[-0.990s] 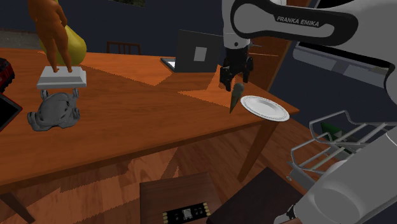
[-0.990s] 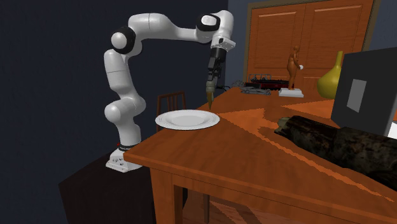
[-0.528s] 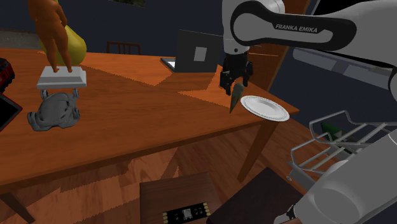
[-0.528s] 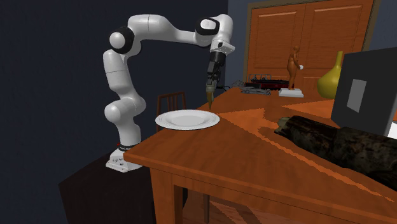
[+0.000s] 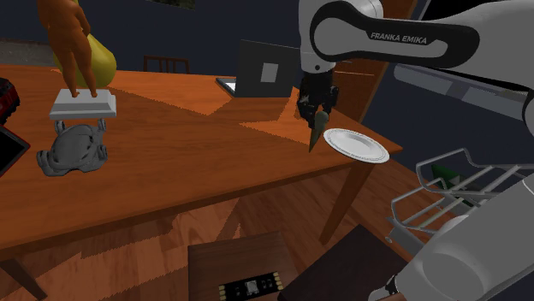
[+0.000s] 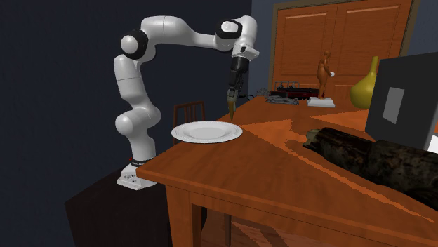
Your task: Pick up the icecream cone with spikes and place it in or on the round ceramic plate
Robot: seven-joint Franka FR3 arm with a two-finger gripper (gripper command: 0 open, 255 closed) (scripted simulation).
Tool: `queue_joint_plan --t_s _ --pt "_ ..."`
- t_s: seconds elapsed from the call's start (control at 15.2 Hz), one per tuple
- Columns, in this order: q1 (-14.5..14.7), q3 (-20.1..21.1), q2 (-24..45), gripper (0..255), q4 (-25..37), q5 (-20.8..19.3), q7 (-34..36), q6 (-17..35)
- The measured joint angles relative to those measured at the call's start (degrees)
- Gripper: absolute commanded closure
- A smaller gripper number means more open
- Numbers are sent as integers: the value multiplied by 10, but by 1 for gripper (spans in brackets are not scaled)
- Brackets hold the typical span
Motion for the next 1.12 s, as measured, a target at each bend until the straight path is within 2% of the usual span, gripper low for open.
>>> queue_joint_plan --t_s 0.46,1.12 --pt "0 0 0 255 4 0 -1 -3" --pt "0 5 23 255 102 -10 -16 -78"
